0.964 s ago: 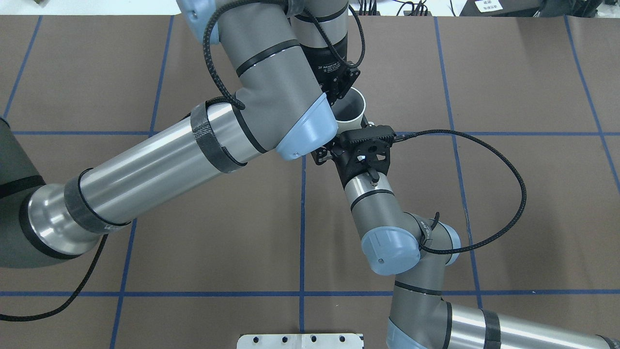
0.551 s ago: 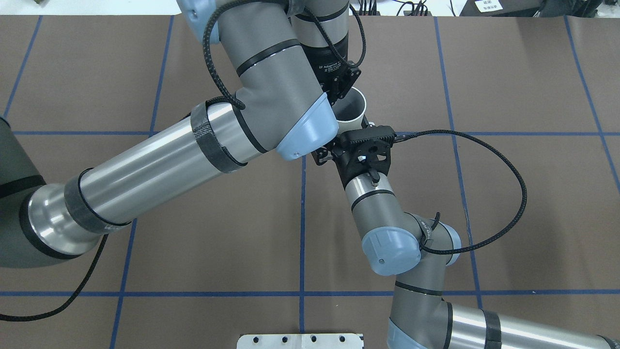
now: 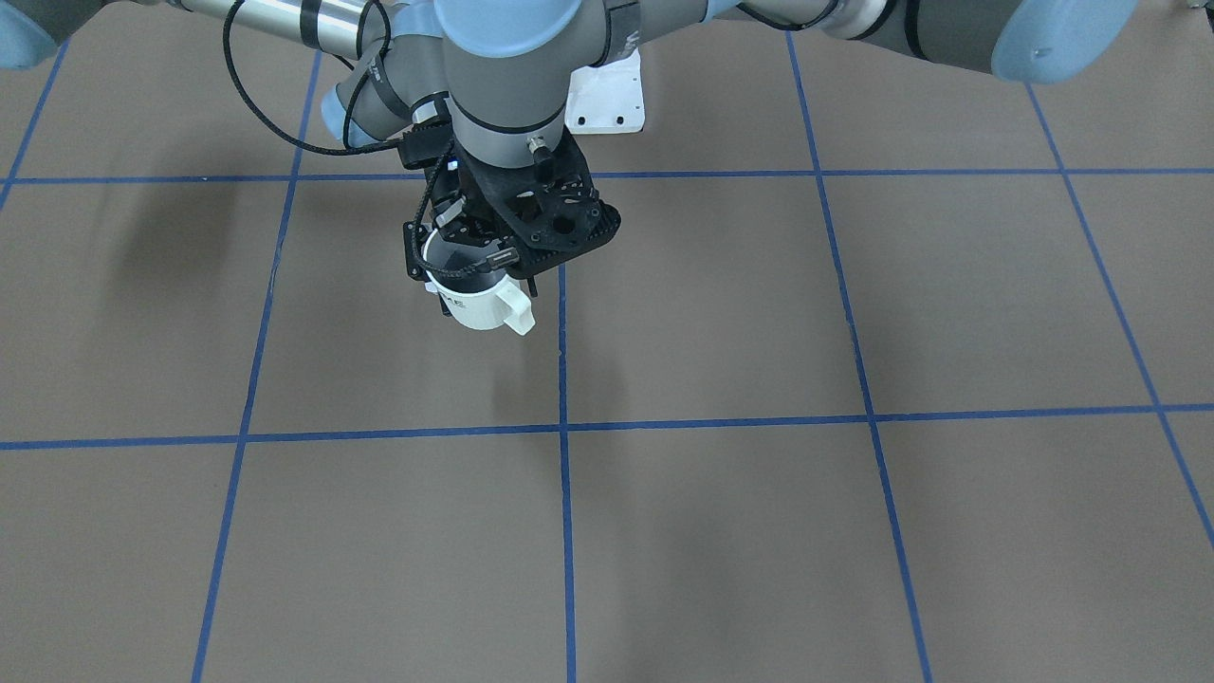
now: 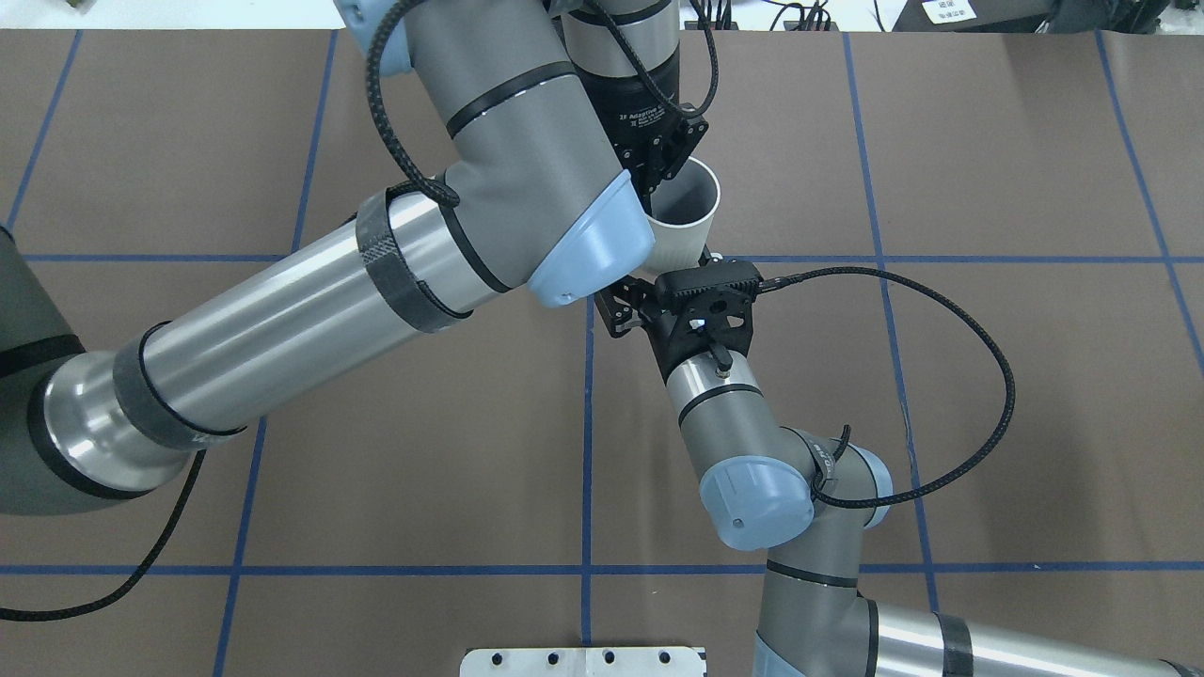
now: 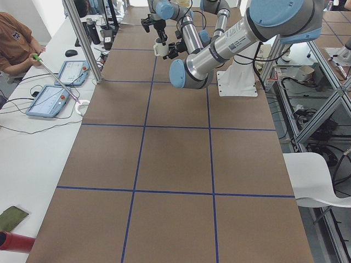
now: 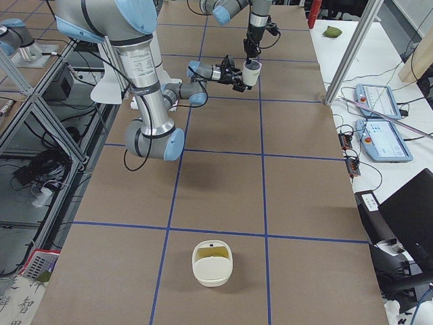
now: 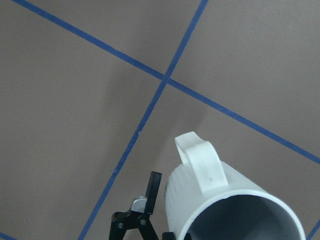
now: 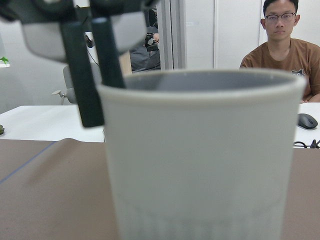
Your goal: Left arm hands cup to right arm to dump lemon
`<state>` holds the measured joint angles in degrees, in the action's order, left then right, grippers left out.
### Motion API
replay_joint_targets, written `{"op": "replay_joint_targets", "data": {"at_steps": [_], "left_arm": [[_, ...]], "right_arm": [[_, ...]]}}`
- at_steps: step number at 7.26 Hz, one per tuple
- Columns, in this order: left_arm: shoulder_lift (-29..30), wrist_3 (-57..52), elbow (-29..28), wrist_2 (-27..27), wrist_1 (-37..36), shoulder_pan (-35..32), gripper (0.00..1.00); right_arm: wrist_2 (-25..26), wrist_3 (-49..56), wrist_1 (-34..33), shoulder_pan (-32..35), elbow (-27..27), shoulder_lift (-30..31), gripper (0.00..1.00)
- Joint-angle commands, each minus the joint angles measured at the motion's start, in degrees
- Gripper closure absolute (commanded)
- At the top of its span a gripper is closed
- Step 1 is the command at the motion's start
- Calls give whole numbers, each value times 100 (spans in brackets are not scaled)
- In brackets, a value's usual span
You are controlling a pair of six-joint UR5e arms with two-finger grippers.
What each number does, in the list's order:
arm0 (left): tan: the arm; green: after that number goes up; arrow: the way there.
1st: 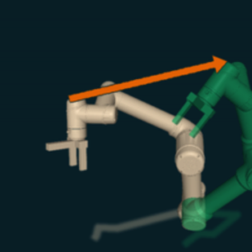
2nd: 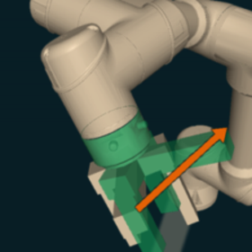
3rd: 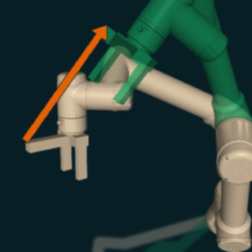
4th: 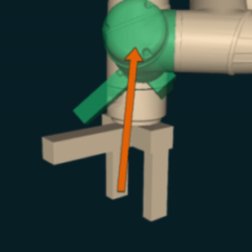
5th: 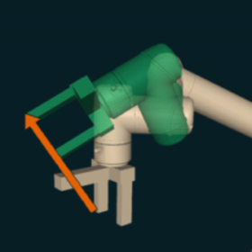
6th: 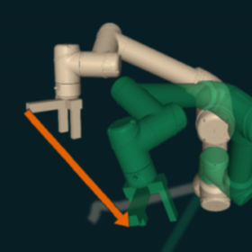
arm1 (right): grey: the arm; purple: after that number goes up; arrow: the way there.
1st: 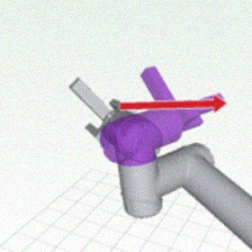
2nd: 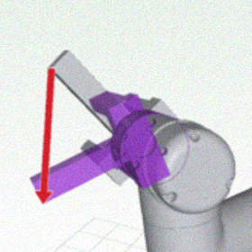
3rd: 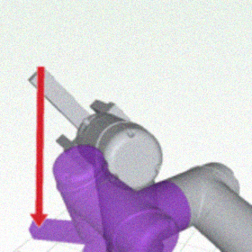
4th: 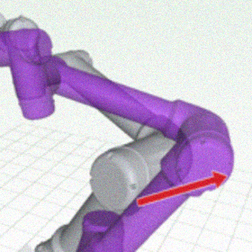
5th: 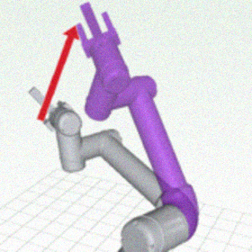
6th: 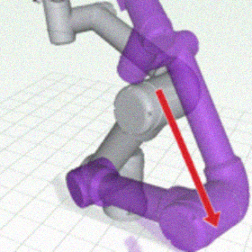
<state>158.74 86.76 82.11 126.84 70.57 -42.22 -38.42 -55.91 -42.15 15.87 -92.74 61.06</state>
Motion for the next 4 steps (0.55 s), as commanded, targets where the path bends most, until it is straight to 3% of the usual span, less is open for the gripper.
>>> {"op": "replay_joint_targets", "data": {"at_steps": [1,3,4], "left_arm": [[-114,-45,452,7,-17,-320,100],[-815,-621,1128,8,-87,-602,100],[-1280,-1052,1497,8,-183,-786,100]], "right_arm": [[1,18,-4,3,-7,3,0],[-77,80,-13,134,-7,63,0],[-365,80,-13,283,-16,142,0]]}}
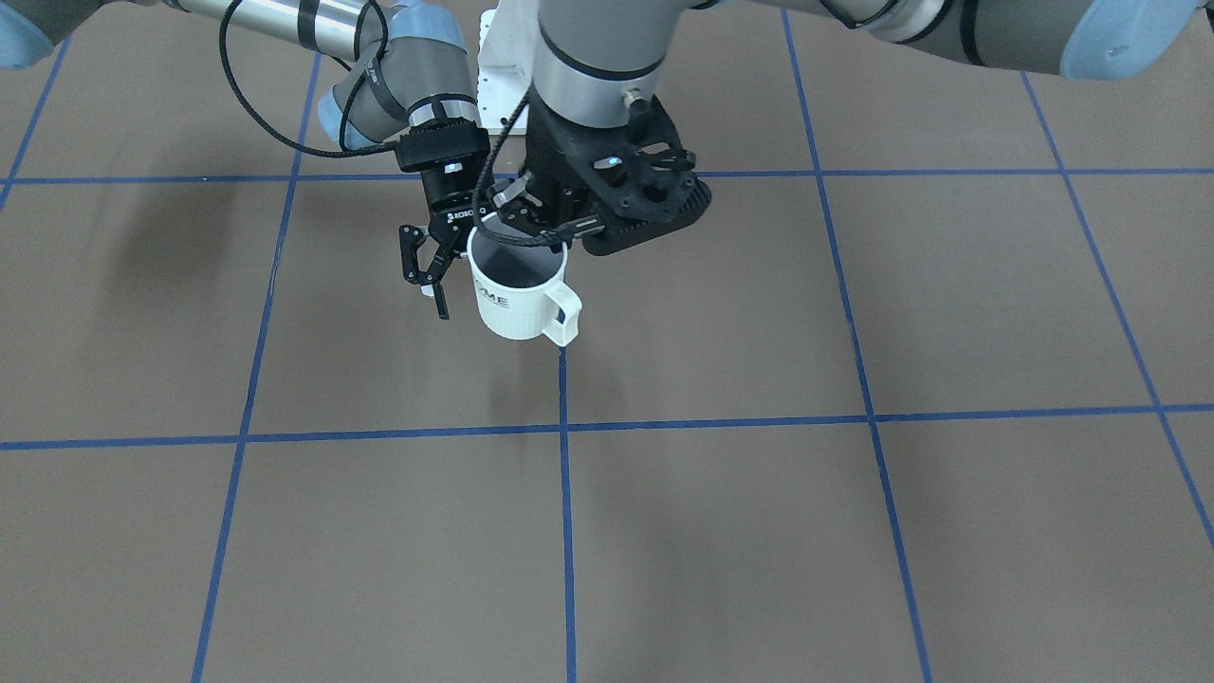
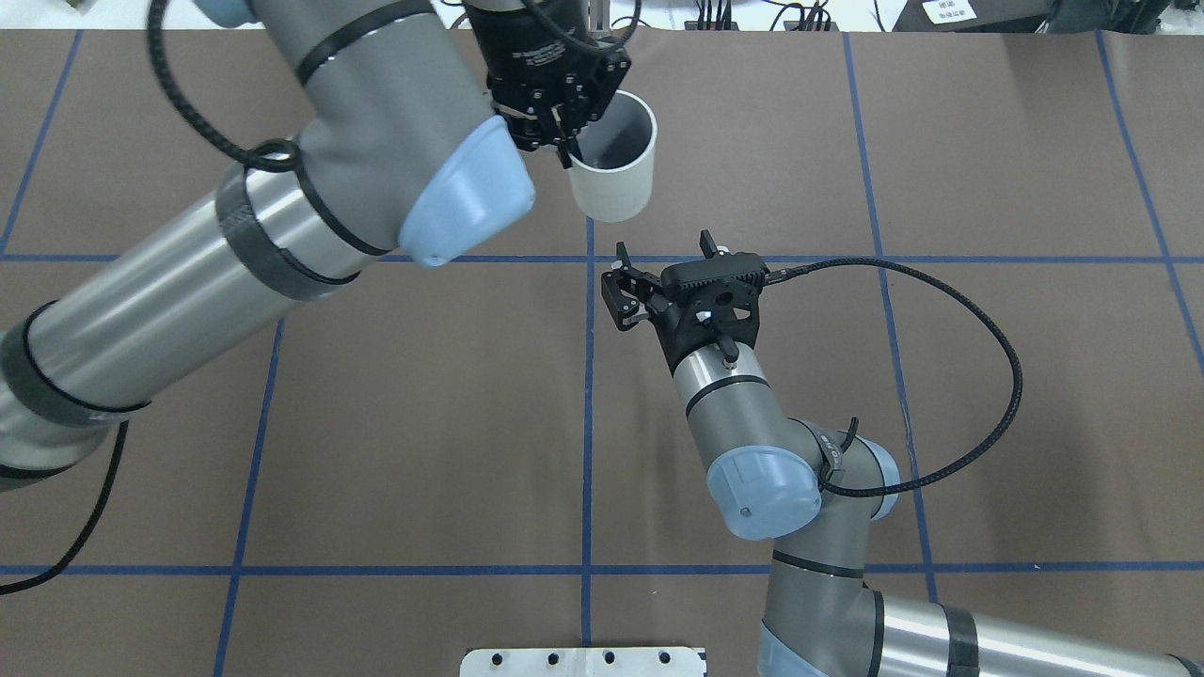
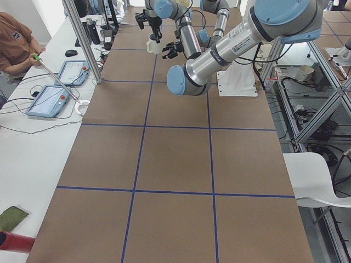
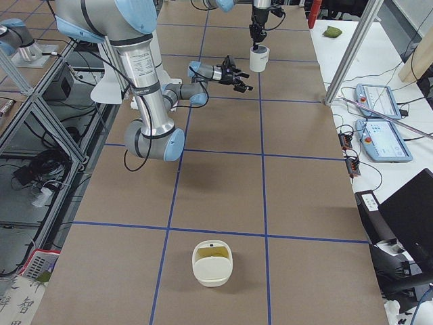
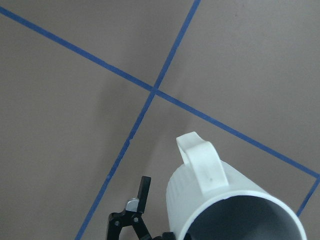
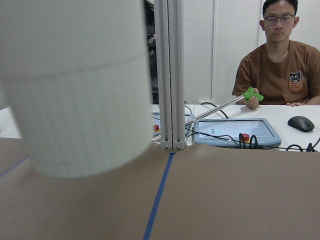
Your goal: Left arm hands cup to right arm to dump lemon
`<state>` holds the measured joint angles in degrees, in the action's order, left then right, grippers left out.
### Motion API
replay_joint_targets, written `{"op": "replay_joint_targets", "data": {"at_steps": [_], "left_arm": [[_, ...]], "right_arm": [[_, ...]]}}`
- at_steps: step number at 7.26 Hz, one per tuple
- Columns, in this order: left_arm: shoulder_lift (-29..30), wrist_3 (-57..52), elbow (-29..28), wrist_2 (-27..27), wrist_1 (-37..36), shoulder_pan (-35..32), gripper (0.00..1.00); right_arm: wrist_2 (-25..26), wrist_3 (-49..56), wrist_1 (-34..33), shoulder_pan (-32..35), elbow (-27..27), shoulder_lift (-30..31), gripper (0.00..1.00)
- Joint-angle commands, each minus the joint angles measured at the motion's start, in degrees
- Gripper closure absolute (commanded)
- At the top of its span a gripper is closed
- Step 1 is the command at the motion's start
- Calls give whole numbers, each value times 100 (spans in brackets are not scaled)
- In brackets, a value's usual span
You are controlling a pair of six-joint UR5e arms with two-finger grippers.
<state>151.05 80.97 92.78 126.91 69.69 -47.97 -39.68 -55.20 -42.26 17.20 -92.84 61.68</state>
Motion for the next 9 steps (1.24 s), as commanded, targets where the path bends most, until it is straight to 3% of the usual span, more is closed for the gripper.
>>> {"op": "replay_joint_targets", "data": {"at_steps": [1,2,4,6,8,9], "left_arm": [[-993,-921,791,0,-165,-369,100],[-1564,-1404,1116,0,-157,-493,100],[-2584,-2632,1488,-17,-157,-818,100],[-3499,-3899,1602,-9,-78,-1135,100],[-4097,-4299,1638,-9,349,-1224,100],[-4571,-4448,1603,0,970,-1267,100]], "right_arm": [[-650,18,-10,369,-41,150,0],[-1211,18,-36,720,-33,299,0],[-2878,62,-98,1676,-33,553,0],[-4444,963,-631,2678,-33,687,0],[-6673,1422,-1500,3952,-42,608,0],[-7484,1842,-1757,4471,-85,738,0]]}}
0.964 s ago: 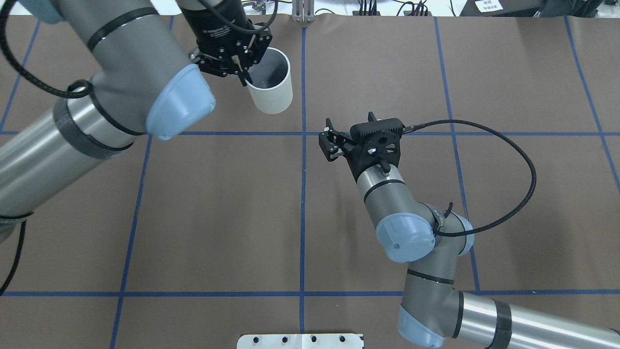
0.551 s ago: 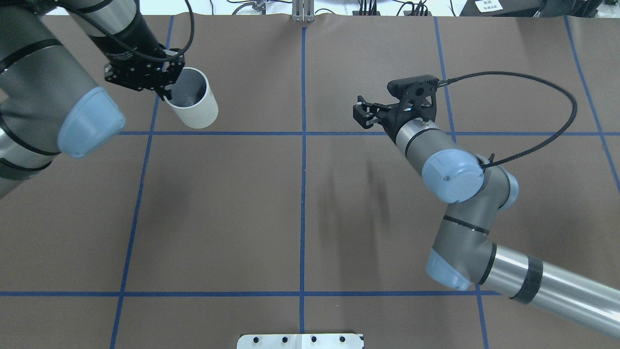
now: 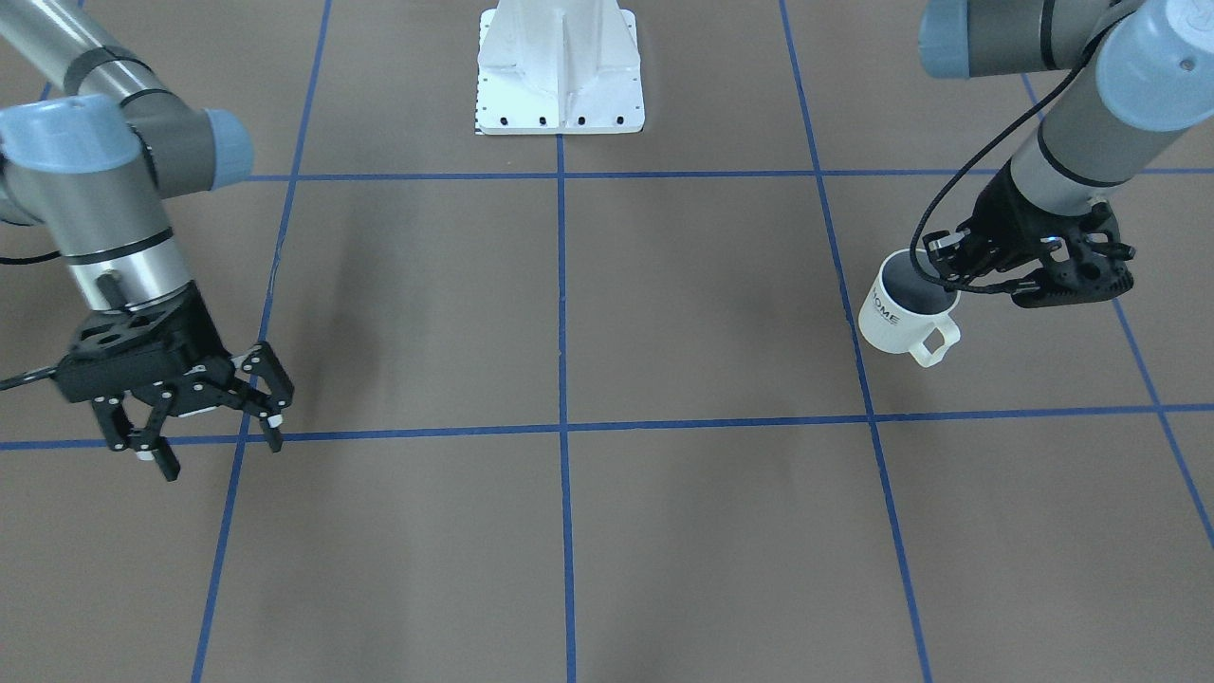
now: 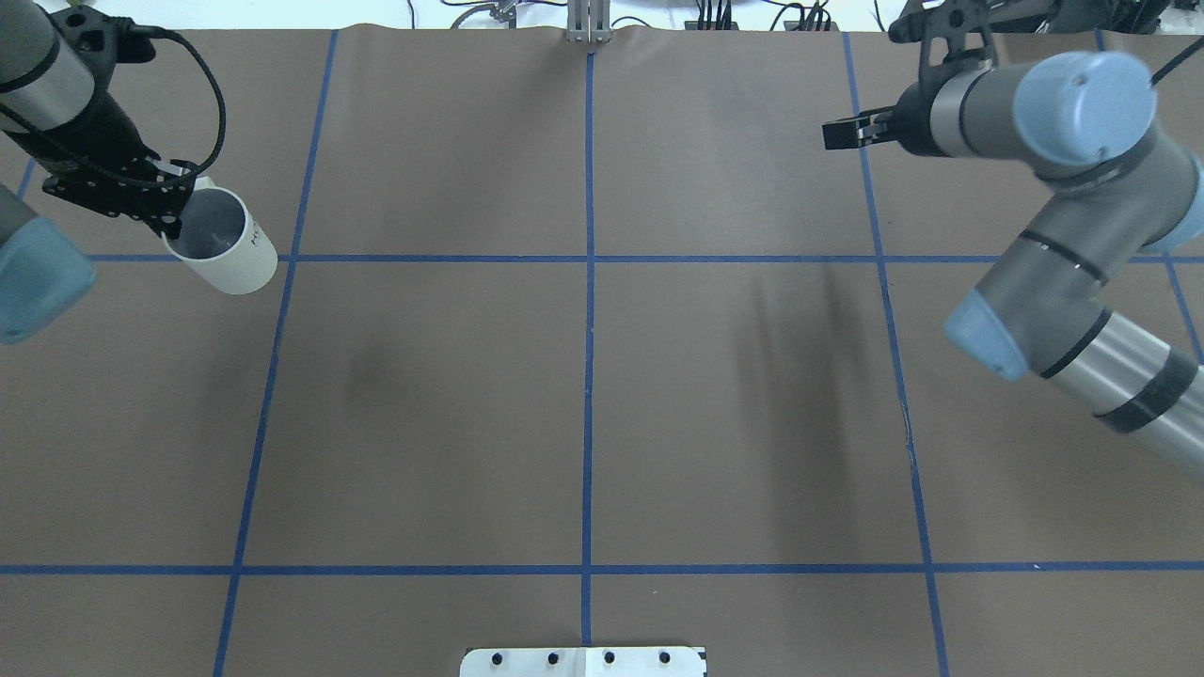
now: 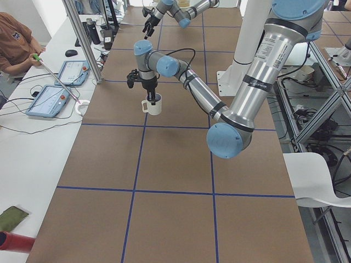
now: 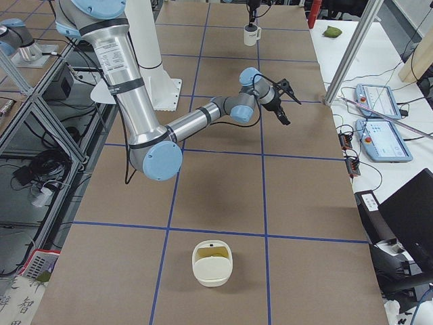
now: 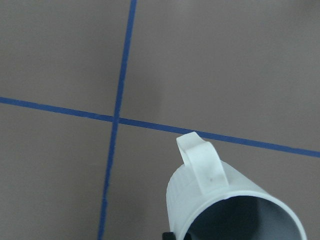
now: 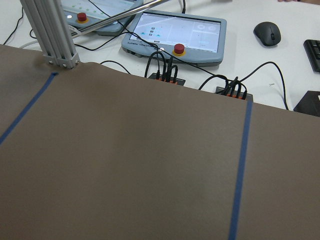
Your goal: Left arm hands cup to right arm to dump lemon
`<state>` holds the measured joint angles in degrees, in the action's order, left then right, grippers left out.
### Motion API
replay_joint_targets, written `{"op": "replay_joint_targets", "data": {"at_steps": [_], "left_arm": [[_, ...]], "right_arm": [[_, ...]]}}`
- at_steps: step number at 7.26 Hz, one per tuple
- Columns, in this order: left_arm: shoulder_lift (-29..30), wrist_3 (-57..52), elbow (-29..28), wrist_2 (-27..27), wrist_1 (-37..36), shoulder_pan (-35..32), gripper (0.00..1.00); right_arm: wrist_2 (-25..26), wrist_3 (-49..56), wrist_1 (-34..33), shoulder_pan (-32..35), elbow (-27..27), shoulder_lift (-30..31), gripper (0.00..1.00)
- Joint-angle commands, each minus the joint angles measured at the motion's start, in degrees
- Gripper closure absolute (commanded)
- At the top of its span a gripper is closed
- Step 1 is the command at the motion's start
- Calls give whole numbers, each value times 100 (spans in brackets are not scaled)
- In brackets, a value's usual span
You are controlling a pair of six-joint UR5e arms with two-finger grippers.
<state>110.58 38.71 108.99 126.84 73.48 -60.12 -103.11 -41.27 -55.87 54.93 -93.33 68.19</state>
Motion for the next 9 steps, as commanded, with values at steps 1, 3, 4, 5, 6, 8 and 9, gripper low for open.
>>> {"op": "replay_joint_targets", "data": {"at_steps": [1,3,4,5,6,8,9], "left_arm": [[-841,-233,-35,7,1024,-53,100],[-1676,-355,-131,16,2208,-53,100],[-1706,-382,-384,16,2275,-62,100],[-1810,-443,-491,68,2276,-70,100],[-1942,-539,-492,373,2276,-166,100],[-2223,-671,-545,473,2285,-167,100],[-2320,-750,-554,473,2285,-167,100]], "right_arm": [[-1594,1019,-746,1112,-263,446,0],[-2105,2354,-2217,1667,-982,906,0],[-2134,2856,-3061,1713,-1290,924,0],[-2134,3027,-3400,1722,-1459,924,0],[-2143,3037,-3439,1723,-1486,924,0],[-2143,3029,-3439,1714,-1504,872,0],[-2143,3029,-3430,1714,-1504,854,0]]}}
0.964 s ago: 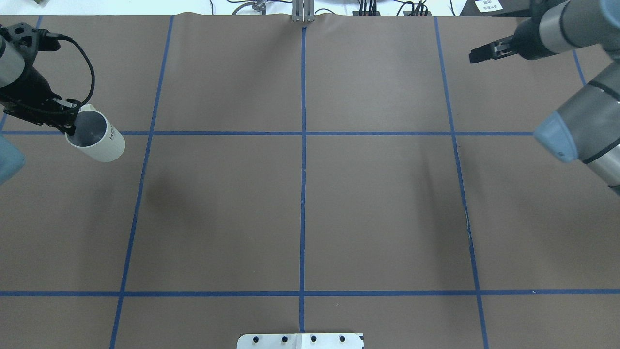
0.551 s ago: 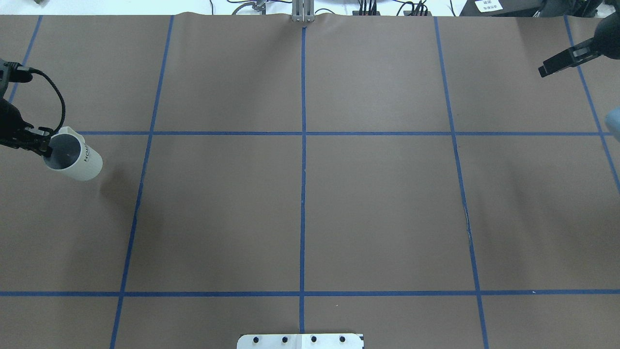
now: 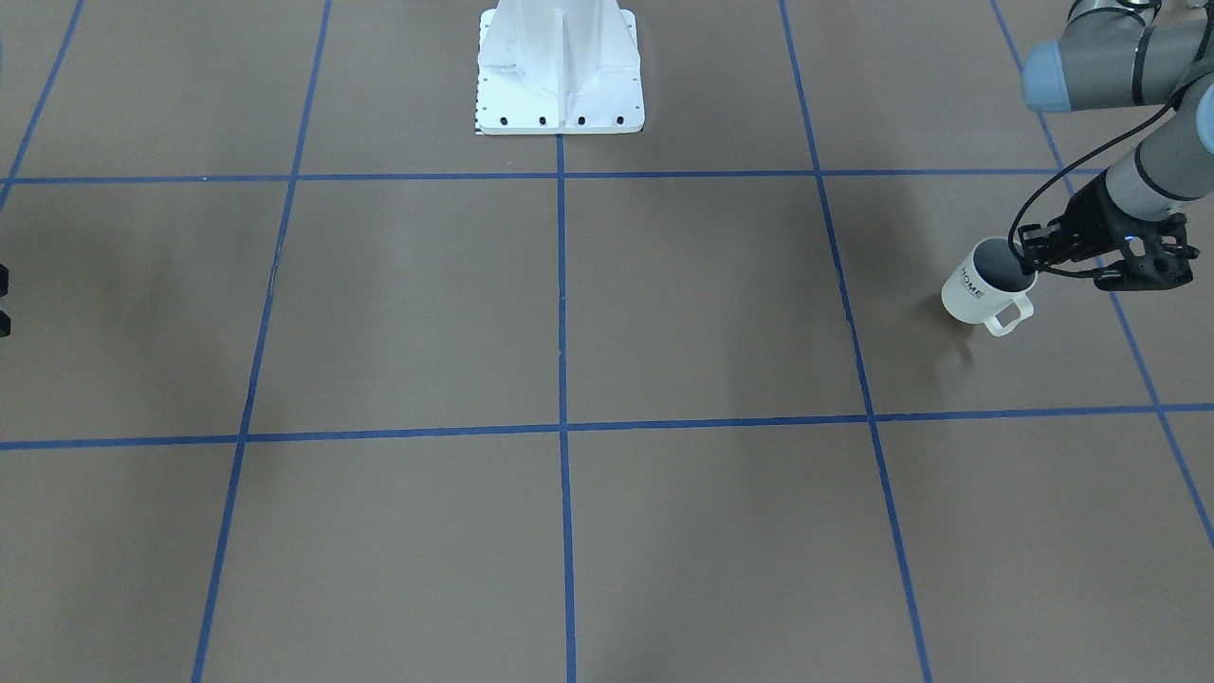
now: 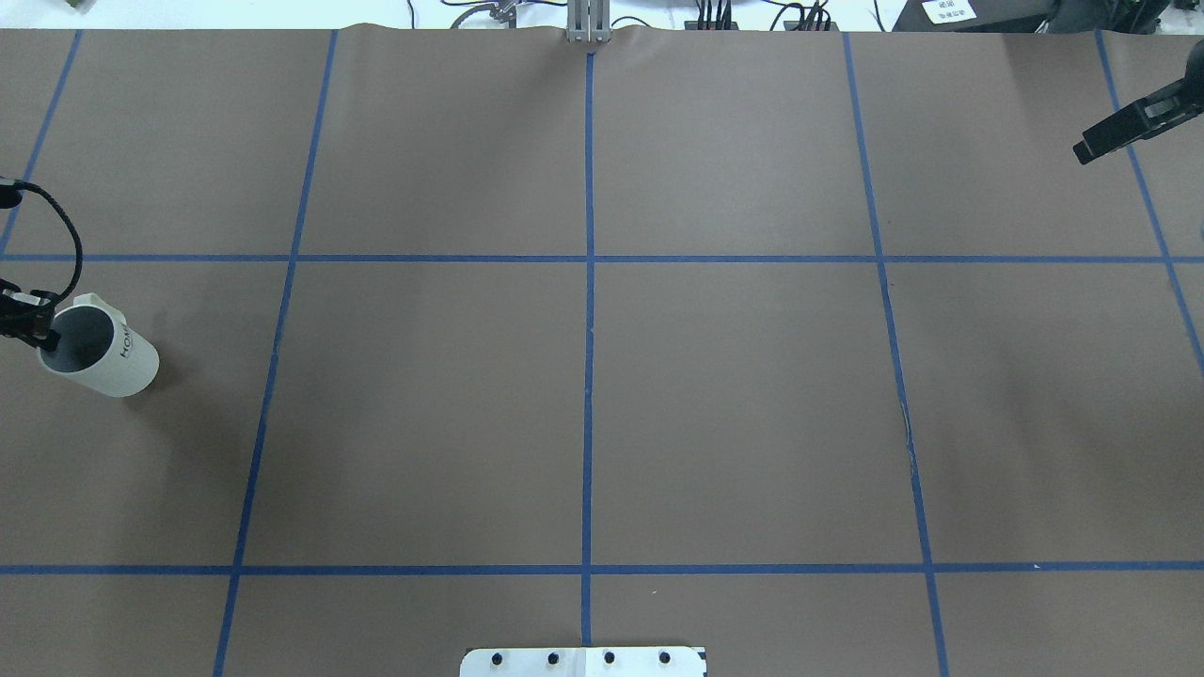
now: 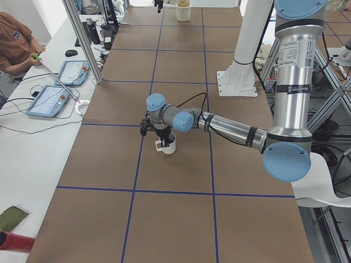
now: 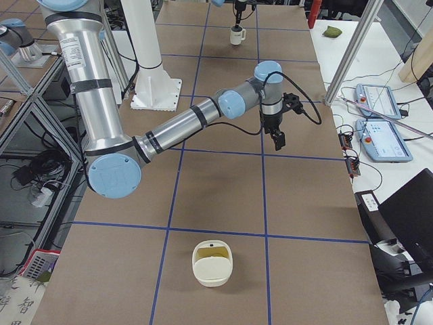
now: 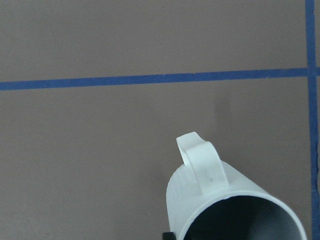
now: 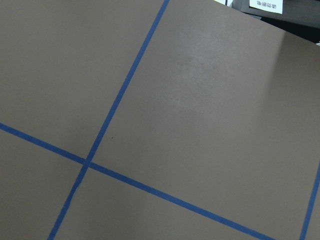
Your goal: Left arm hands cup to right arm to dump lemon
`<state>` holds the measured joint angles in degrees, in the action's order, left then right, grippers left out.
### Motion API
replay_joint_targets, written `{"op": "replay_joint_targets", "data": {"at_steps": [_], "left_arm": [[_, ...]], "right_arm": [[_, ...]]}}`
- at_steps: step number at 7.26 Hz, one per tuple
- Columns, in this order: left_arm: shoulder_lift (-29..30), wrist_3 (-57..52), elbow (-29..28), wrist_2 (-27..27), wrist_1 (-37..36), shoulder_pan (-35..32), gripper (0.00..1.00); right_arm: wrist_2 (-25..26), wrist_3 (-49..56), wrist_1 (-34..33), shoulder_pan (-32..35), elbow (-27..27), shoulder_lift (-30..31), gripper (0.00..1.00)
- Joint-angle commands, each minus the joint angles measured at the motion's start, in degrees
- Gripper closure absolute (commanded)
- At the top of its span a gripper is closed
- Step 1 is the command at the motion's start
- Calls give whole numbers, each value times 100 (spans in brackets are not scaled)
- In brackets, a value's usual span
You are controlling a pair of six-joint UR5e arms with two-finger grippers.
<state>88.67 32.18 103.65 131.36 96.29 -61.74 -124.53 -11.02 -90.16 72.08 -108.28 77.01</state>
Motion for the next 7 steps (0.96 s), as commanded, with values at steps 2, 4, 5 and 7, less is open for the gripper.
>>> {"op": "replay_joint_targets", "data": {"at_steps": [2,4,5,7], "left_arm": [[-130,-89,-29,21,4,4,100],[-130,-98,-65,21,4,4,23],[-104,-89,136,30,4,-22,0],[-86,-873,400,204,-57,-650,0]], "right_arm": [[-9,4,-10,-1,-52,-37,0],[-71,3,-36,17,-44,41,0],[-71,12,-54,34,-44,129,0],[-80,47,-508,148,-87,147,0]]}}
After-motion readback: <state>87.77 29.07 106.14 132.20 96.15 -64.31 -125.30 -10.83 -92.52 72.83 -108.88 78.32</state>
